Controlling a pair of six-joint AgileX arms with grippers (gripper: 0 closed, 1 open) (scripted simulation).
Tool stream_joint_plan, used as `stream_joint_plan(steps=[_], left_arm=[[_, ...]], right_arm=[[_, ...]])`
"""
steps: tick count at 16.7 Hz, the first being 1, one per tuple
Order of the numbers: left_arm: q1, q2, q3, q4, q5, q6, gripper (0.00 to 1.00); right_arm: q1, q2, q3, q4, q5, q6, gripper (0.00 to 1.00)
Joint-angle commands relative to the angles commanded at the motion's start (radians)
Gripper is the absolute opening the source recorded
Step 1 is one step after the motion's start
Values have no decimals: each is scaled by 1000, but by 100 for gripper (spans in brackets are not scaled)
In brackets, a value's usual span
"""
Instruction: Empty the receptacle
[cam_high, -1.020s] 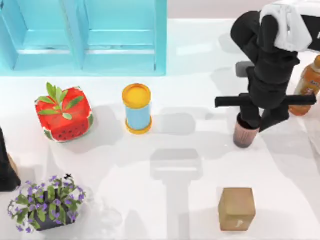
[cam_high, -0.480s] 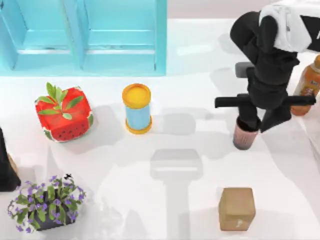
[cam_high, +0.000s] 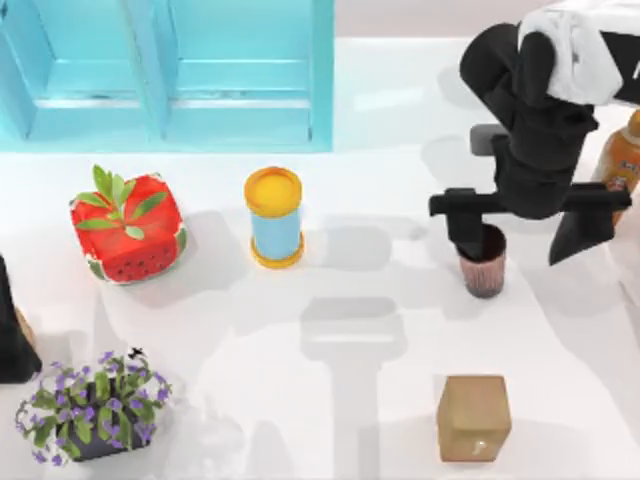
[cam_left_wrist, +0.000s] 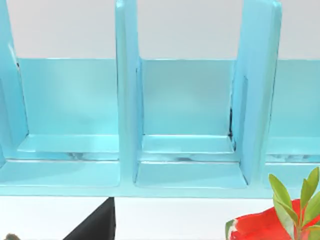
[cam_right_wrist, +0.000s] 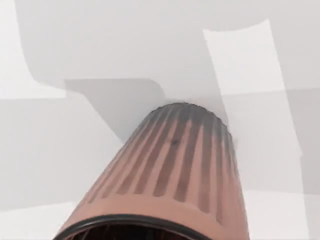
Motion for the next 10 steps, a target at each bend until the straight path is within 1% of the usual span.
stream_joint_plan(steps=[10], left_arm=[[0,0,0,0,0,0,100]], right_arm=[[-2,1,16,-17,0,0,100]])
